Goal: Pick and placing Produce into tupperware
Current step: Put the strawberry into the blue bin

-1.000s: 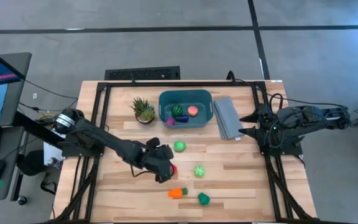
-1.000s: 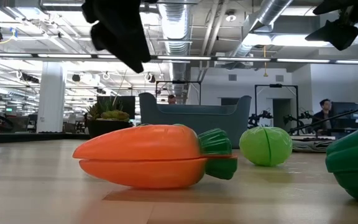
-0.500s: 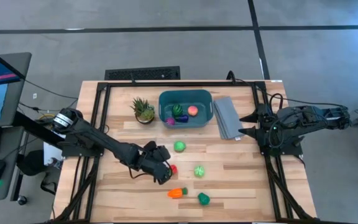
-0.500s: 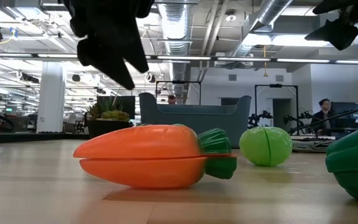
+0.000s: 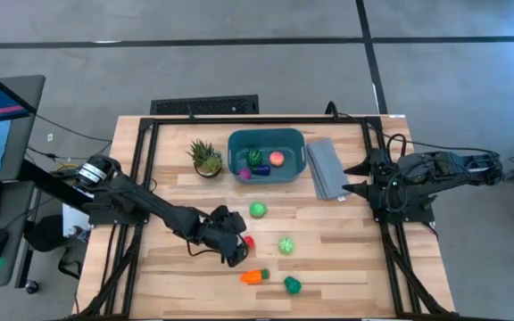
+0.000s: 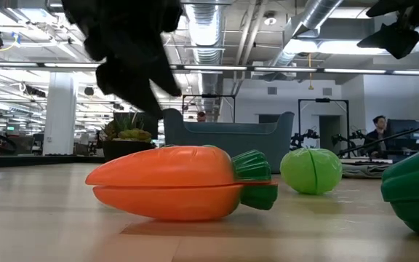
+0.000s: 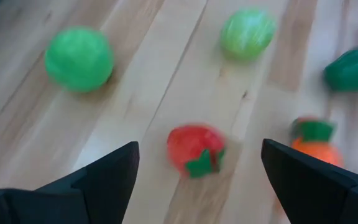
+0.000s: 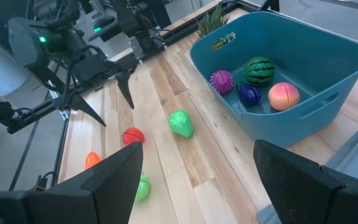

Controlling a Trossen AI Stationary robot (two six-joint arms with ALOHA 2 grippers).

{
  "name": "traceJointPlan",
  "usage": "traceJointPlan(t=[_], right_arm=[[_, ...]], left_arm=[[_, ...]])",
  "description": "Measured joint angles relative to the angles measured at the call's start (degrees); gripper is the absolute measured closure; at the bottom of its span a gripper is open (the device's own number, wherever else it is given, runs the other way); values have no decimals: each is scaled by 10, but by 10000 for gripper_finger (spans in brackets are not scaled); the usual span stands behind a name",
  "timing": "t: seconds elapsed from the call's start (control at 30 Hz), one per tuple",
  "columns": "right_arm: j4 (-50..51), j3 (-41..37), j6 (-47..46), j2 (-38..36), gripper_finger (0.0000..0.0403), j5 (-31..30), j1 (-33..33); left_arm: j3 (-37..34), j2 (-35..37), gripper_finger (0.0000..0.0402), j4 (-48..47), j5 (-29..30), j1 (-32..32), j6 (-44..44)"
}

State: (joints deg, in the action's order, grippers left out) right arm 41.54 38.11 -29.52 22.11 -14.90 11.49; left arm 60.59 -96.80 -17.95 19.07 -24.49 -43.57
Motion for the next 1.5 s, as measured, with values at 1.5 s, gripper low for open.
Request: traceJointPlan(t=[1.5], right_arm=[[2,0,-4,0,74,-2,0]], left_arm=[[1,-121,82,79,-34,25,-12]])
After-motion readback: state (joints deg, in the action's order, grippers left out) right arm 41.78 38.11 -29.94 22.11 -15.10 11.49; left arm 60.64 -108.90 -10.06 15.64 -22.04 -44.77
